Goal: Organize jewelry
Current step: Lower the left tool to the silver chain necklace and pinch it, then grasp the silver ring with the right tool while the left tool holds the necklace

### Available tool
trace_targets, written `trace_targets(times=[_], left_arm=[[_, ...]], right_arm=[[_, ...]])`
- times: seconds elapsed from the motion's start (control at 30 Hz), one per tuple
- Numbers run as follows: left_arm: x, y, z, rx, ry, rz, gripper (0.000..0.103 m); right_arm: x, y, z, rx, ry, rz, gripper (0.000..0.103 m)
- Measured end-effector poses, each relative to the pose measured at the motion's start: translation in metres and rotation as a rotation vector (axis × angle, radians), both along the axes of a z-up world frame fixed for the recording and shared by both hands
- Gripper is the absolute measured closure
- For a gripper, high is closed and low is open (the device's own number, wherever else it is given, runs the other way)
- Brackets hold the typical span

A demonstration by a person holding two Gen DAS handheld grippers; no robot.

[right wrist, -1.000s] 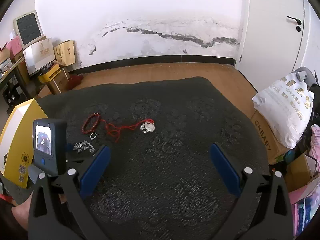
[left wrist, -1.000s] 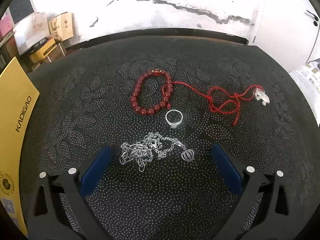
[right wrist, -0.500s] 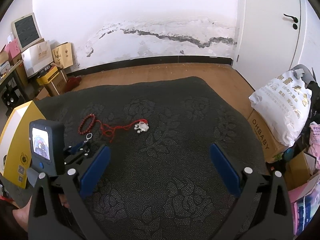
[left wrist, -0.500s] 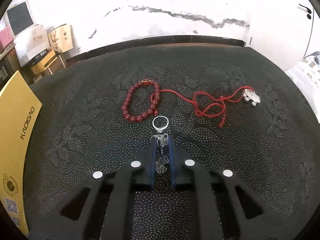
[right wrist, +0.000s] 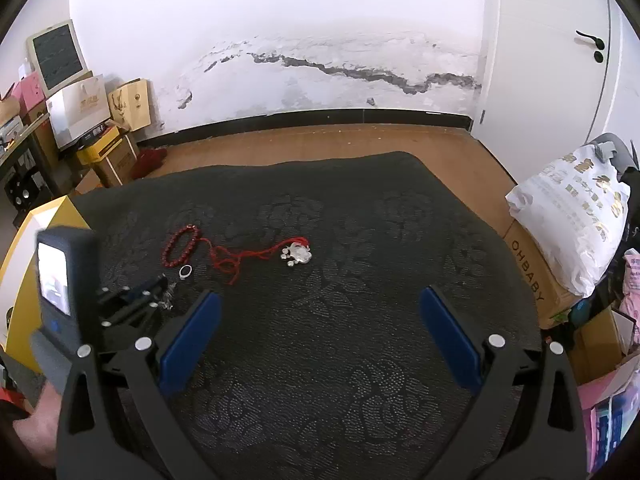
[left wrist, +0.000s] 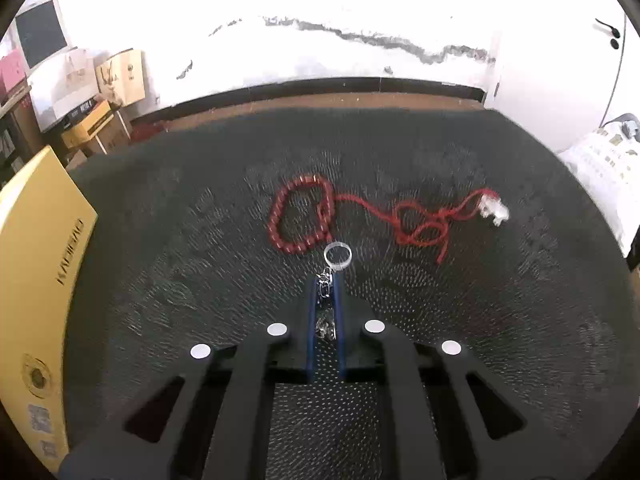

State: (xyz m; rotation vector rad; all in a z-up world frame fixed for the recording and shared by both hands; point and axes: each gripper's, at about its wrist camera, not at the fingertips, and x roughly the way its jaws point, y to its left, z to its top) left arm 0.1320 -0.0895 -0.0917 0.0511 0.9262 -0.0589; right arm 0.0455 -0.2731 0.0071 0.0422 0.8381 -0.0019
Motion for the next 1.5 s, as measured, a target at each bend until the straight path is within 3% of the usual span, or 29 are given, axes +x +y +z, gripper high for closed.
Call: trace_targets(times=[0.27,0.43,0.67,0.8,0.97,1.03,1.1,1.33,1.4,1.5], left_arm=[[-0.014,0.046,0.053,-0.043,-0.018,0.006,0.095],[-0.031,0.082,0.078,-0.061,-0.031,0.012,0.095],[-0.036,0.110,0.081,-0.078,-0.021,0.031,0.095],[-0.038,0.125,0.074,-0.093,0.009,0.036,0.095],[-0.040,0.144,0.073,-0.103,0.015,0.053,0.095],[-0.041,0.149,0.073,-0.105,0.017,0.054,0.095],[-0.043,0.153,0.073,-0.112,0.018,0.049,0.095],[-0.051,0.163,0.075,-0.108,0.012,0.041,0.095],[-0.052,0.168,0.076,-0.109,0.009,0.044,0.095],[-0.053,0.171,0.078,-0.107,0.007,0.051,0.095]], right_arm=[[0.006,0.011,-0.006,-0.019,0.012,0.031,0.007],[0.015,0.020,-0.026,-0.014,0.055,0.061,0.007],[0.032,0.083,-0.083,0.017,0.181,0.191,0.007],[0.044,0.129,-0.109,-0.073,0.169,0.264,0.007],[0.065,0.152,-0.127,-0.051,0.135,0.276,0.006],[0.076,0.156,-0.126,-0.042,0.125,0.263,0.012],[0.085,0.159,-0.123,-0.039,0.110,0.266,0.032],[0.100,0.168,-0.120,-0.043,0.111,0.281,0.066],[0.098,0.172,-0.120,-0.050,0.108,0.299,0.084],[0.099,0.180,-0.120,-0.068,0.114,0.293,0.084]])
